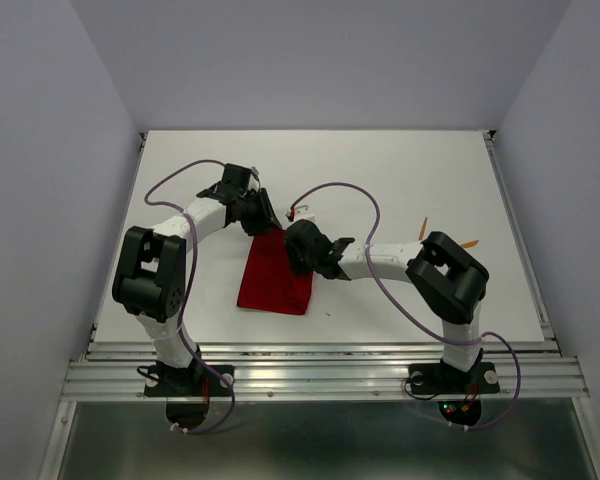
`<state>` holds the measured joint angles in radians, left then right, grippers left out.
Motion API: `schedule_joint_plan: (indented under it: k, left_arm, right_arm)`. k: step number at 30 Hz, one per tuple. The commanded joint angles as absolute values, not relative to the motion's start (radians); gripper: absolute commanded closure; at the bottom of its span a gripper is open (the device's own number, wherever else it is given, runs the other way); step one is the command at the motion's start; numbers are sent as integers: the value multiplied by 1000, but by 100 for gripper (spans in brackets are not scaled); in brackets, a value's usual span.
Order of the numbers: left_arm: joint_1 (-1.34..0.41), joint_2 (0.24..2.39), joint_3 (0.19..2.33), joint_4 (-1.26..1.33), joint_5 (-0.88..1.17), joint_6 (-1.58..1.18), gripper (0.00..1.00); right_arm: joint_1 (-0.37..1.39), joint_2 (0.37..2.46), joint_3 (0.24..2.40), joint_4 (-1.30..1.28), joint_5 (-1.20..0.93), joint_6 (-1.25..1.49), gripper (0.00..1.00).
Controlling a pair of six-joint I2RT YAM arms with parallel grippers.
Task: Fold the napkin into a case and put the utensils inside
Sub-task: Fold the lower triangle-folded napkin at the center of the board.
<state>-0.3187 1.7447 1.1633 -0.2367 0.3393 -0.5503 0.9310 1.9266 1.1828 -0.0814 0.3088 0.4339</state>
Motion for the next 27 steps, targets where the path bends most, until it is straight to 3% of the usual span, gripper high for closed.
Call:
schedule_joint_plan:
  k: [1, 7, 16, 27]
  left_arm:
    - [-319, 1724, 1152, -236, 341, -532, 54]
    - [-319, 1717, 1143, -227, 353, -532, 56]
    - [-319, 1720, 1123, -212, 377, -532, 59]
    - [-322, 1724, 1098, -158, 486, -537, 67]
  right_arm:
    - [937, 1882, 1197, -52, 291, 434, 52]
    - [937, 1875, 1196, -41, 268, 437, 52]
    - [937, 1901, 1201, -28, 238, 442, 82]
    - [937, 1931, 1206, -23, 221, 439, 83]
